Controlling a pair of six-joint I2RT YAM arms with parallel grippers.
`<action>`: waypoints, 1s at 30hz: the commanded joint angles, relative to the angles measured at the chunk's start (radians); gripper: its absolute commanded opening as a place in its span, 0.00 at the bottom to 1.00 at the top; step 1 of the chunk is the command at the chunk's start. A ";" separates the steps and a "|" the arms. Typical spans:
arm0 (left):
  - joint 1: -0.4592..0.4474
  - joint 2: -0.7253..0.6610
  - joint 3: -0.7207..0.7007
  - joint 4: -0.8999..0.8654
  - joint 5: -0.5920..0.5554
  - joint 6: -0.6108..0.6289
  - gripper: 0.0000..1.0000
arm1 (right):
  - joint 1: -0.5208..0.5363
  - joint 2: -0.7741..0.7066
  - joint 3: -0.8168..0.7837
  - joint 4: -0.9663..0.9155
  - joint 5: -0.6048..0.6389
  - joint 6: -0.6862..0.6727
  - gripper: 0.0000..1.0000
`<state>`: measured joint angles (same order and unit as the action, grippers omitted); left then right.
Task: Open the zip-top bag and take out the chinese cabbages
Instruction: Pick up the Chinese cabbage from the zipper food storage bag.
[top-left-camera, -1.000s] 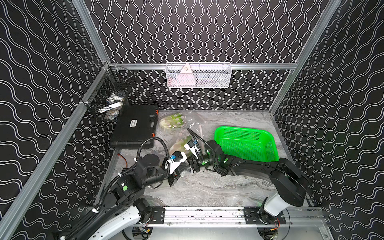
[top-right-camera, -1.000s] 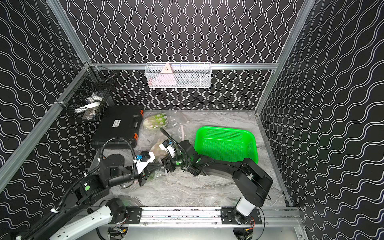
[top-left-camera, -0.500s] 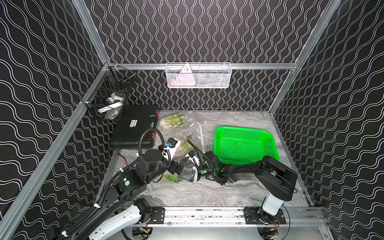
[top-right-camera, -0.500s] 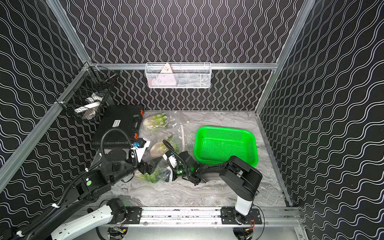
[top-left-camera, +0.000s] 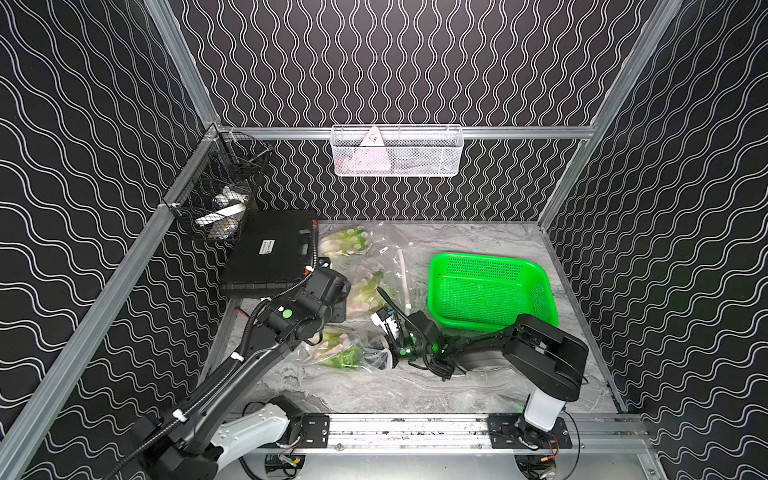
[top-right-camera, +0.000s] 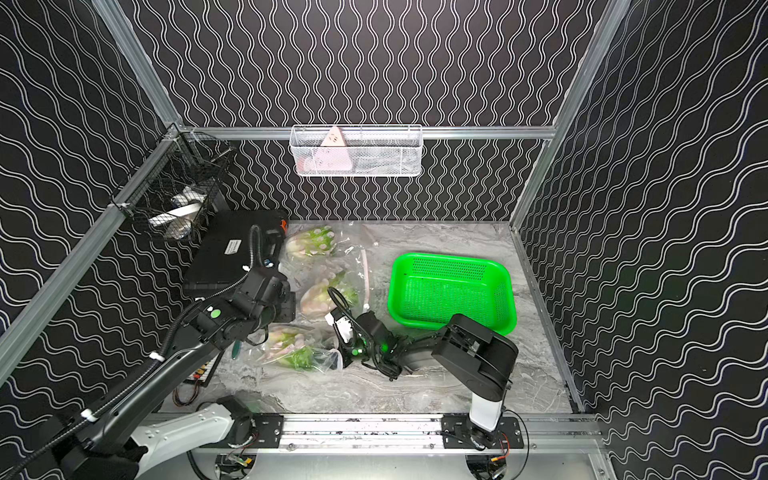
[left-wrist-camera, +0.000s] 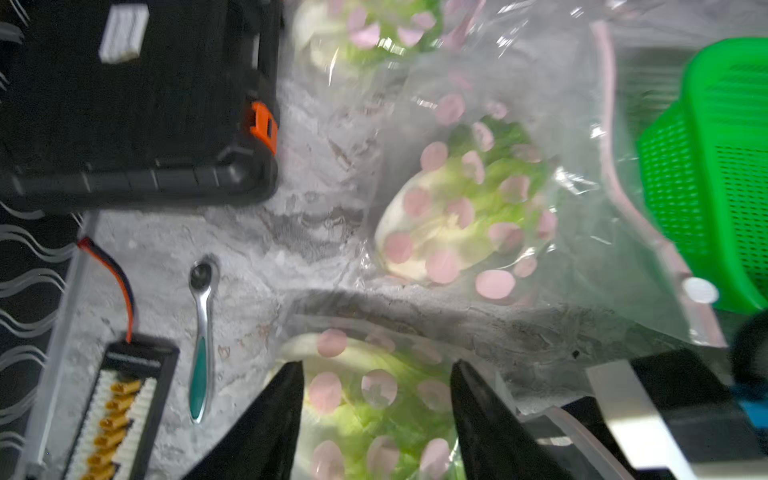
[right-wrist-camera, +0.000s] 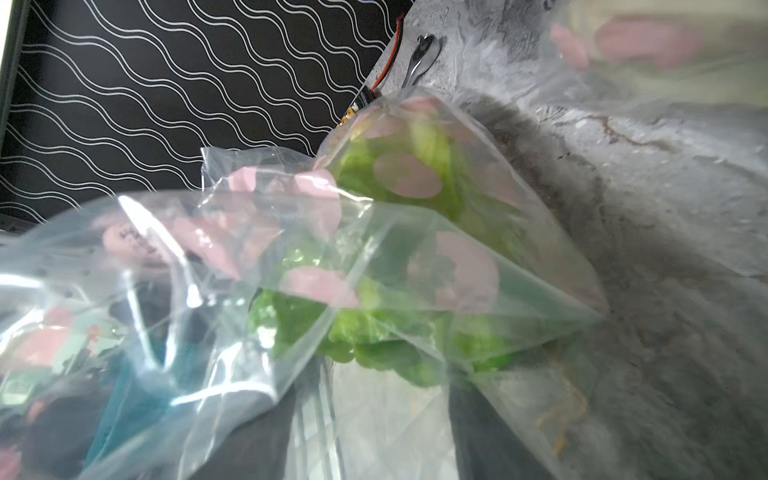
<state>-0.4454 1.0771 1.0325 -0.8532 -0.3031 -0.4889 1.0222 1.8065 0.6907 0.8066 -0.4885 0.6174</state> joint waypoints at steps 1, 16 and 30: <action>0.104 0.033 -0.052 -0.026 0.207 -0.064 0.50 | 0.009 0.026 -0.016 0.149 -0.008 0.045 0.63; 0.290 0.122 -0.314 0.202 0.485 -0.149 0.00 | 0.056 0.008 0.028 -0.026 -0.023 -0.020 0.65; 0.291 0.084 -0.383 0.243 0.455 -0.227 0.00 | 0.120 0.023 0.067 -0.063 0.103 0.063 0.74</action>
<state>-0.1558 1.1572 0.6640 -0.5896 0.1528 -0.6815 1.1370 1.8294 0.7544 0.7170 -0.4419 0.6445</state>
